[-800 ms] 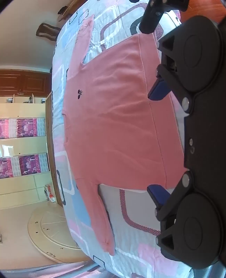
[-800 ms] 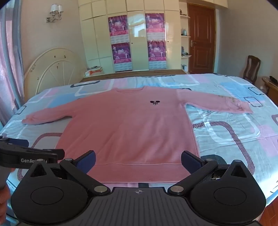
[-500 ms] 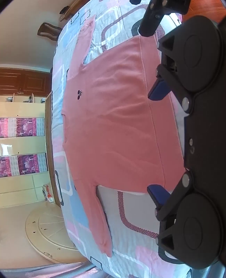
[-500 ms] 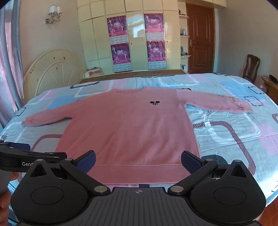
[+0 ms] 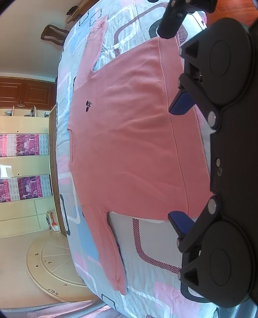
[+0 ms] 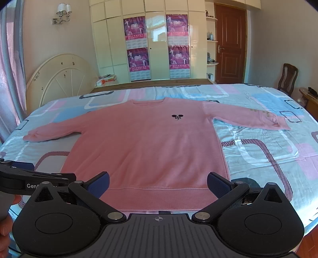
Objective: Fold small clothes
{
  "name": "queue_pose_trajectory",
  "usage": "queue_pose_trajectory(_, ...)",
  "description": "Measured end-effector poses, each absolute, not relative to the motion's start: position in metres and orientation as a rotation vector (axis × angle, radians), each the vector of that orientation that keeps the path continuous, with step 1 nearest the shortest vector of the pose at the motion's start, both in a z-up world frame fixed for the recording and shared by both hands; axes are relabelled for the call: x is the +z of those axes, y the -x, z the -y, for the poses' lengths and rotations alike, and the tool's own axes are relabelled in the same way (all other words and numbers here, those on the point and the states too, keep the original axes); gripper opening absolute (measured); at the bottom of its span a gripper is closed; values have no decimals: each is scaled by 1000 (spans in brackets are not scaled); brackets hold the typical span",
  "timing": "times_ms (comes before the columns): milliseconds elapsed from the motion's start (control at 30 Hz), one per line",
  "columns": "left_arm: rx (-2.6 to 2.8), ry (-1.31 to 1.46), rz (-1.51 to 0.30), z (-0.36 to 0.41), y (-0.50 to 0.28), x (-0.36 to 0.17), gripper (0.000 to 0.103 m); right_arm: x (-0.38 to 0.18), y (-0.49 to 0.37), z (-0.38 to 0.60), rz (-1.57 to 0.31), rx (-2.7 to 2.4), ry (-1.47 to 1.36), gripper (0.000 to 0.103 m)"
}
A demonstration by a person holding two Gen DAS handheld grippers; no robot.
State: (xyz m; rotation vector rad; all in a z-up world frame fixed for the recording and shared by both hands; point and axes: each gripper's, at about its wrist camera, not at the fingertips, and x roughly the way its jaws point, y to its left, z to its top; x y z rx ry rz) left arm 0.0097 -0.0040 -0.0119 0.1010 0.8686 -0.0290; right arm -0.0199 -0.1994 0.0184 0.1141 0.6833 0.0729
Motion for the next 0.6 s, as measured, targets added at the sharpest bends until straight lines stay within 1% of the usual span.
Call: queue_pose_trajectory(600, -26, -98, -875, 3, -10, -12, 102, 18, 18, 197, -689, 73, -114, 103)
